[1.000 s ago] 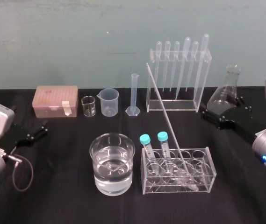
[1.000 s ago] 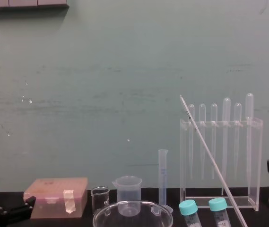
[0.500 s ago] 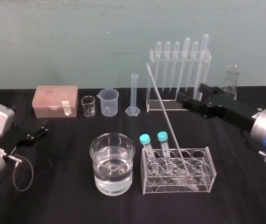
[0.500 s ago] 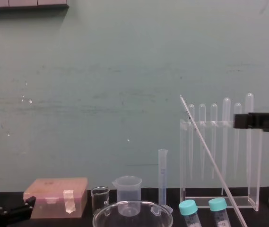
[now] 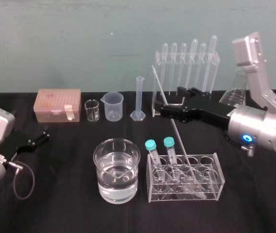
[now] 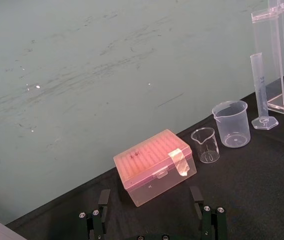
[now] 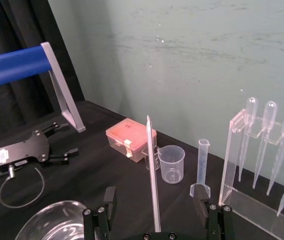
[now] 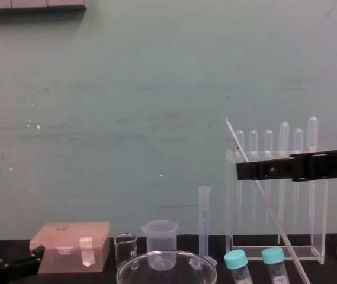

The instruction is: Hold the thermometer with one hand and immerse one end into the beaker, then reinsert it into the test tube rack.

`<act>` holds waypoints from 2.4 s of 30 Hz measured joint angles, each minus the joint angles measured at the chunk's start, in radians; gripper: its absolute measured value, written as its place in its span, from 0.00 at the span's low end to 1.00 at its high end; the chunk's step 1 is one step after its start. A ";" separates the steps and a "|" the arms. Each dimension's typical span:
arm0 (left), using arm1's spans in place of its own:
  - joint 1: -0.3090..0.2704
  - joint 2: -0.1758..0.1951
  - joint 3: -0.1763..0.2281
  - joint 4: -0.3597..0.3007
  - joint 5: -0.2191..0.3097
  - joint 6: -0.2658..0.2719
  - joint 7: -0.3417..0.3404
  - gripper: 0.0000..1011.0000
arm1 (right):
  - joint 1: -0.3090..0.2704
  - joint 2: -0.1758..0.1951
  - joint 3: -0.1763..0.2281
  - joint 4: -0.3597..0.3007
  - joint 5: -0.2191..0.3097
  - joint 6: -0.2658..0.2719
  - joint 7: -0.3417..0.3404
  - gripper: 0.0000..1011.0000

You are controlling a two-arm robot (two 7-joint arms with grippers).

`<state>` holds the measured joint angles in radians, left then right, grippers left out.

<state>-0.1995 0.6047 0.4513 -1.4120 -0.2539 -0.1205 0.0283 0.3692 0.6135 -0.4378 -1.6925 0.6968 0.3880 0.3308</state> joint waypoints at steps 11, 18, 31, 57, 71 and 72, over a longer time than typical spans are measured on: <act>0.000 0.000 0.000 0.000 0.000 0.000 0.000 1.00 | 0.091 -0.050 -0.063 0.079 -0.077 -0.001 0.022 0.99; 0.000 0.000 0.000 0.000 0.000 0.000 0.000 1.00 | 0.106 -0.065 -0.073 0.096 -0.110 -0.012 0.028 0.99; 0.000 0.000 0.000 0.000 0.000 0.000 0.000 1.00 | 0.105 -0.064 -0.072 0.096 -0.106 -0.011 0.028 0.94; 0.000 0.000 0.000 0.000 0.000 0.000 0.000 1.00 | 0.104 -0.062 -0.071 0.094 -0.102 -0.010 0.027 0.13; 0.000 0.000 0.000 0.000 0.000 0.000 0.000 1.00 | 0.101 -0.064 -0.067 0.094 -0.100 -0.013 0.027 0.05; 0.000 0.000 0.000 0.000 0.000 0.000 0.000 1.00 | 0.091 -0.069 -0.058 0.093 -0.097 -0.023 0.025 0.05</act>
<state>-0.1995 0.6047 0.4514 -1.4120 -0.2539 -0.1205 0.0283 0.4599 0.5448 -0.4959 -1.5991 0.5999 0.3646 0.3562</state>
